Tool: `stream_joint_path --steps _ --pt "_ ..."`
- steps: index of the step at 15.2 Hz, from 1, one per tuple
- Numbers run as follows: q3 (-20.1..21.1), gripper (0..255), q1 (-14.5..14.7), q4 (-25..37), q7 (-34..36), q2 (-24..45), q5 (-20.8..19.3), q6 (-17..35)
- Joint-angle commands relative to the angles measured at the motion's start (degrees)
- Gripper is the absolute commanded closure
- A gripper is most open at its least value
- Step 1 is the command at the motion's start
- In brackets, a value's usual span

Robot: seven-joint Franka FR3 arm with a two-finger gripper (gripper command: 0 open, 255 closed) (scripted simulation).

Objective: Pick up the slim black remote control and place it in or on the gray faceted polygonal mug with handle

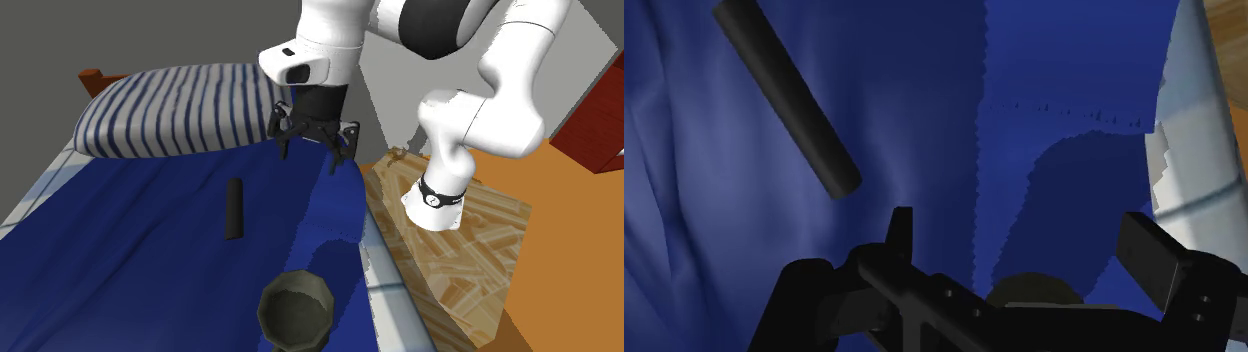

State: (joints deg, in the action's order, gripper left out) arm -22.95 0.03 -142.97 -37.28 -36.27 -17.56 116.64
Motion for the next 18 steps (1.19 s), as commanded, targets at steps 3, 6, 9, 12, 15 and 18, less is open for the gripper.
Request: stream_joint_path --steps 3,6,9,12,15,18 --pt "-7.43 0 1.83 1.95 -10.27 7.98 -0.35 6.26" --pt "-12.74 0 4.14 4.61 -18.26 14.64 1.45 10.11" --pt "-18.09 0 7.0 8.02 -27.42 22.33 5.63 13.61" --pt "-22.75 0 9.58 12.19 -38.46 31.46 13.18 16.38" --pt "-24.41 0 9.38 17.34 -50.94 41.87 23.67 17.58" --pt "-23.0 0 7.38 19.26 -55.52 46.11 27.85 18.2"
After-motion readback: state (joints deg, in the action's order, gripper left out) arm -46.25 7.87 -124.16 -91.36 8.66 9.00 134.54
